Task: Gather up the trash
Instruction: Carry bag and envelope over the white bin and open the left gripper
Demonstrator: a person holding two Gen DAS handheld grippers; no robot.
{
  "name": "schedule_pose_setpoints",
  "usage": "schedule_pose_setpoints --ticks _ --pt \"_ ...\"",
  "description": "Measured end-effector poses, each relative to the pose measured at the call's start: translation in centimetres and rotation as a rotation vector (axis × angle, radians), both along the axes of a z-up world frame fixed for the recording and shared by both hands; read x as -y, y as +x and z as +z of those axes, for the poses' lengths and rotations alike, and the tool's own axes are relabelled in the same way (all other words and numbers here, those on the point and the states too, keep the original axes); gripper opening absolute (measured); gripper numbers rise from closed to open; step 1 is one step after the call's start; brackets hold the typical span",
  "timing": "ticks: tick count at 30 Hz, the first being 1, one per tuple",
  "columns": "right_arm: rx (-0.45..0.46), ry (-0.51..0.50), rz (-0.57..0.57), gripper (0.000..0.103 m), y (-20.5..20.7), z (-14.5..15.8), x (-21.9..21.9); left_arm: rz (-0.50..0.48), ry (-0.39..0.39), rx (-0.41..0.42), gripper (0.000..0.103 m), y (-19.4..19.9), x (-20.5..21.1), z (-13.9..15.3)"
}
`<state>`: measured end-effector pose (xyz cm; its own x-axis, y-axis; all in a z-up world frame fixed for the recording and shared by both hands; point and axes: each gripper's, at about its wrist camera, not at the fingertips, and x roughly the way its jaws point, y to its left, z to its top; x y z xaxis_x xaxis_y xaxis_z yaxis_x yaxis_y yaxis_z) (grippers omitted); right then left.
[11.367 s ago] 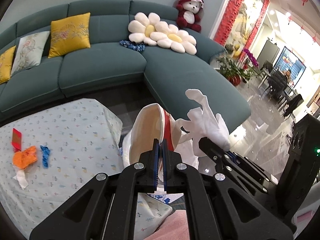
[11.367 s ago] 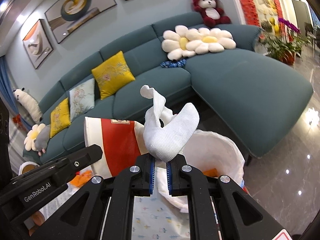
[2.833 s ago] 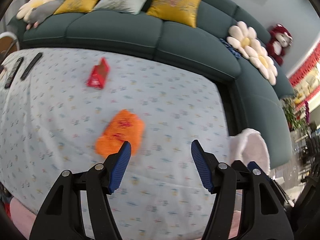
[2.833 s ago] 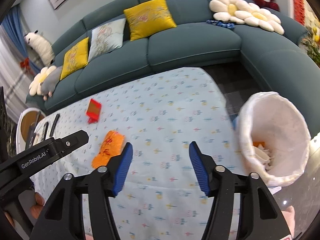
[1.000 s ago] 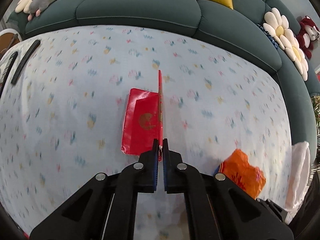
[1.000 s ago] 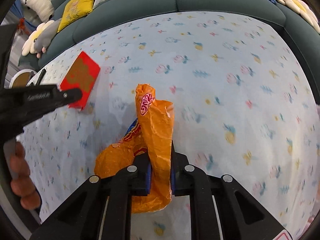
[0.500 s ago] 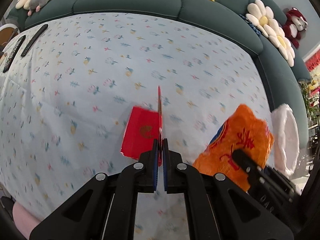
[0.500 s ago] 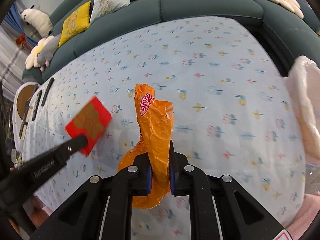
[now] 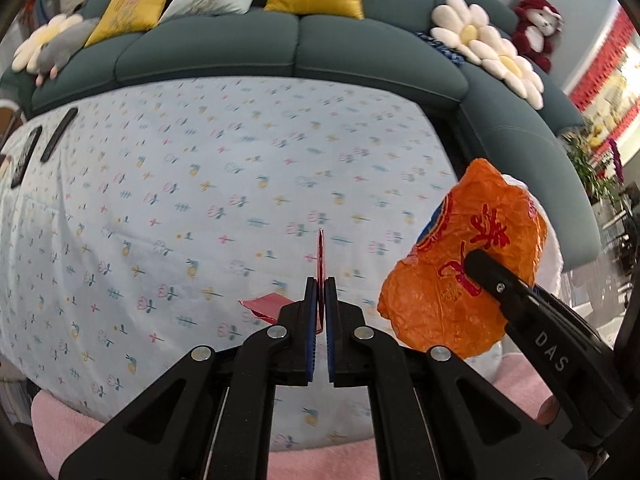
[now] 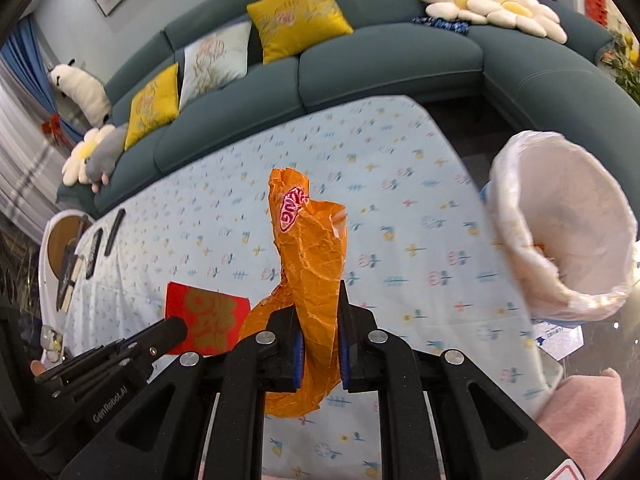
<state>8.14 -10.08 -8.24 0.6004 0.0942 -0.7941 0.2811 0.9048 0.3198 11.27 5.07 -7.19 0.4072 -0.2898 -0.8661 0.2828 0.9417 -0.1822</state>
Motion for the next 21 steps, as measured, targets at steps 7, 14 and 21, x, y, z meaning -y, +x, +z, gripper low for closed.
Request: schedule_pose_setpoints --ticks 7,14,21 --pt "0.054 -0.012 -0.04 0.012 -3.3 2.2 2.7 -0.068 0.003 0.047 0.004 -2.5 2.9 2.3" --pt "0.101 -0.019 -0.079 0.012 -5.4 4.2 5.0 -0.133 0.007 0.094 0.004 -4.2 5.9 4.3" --pt "0.148 -0.025 -0.11 0.012 -7.1 6.3 7.1 -0.181 0.009 0.121 0.004 -5.6 8.5 5.6"
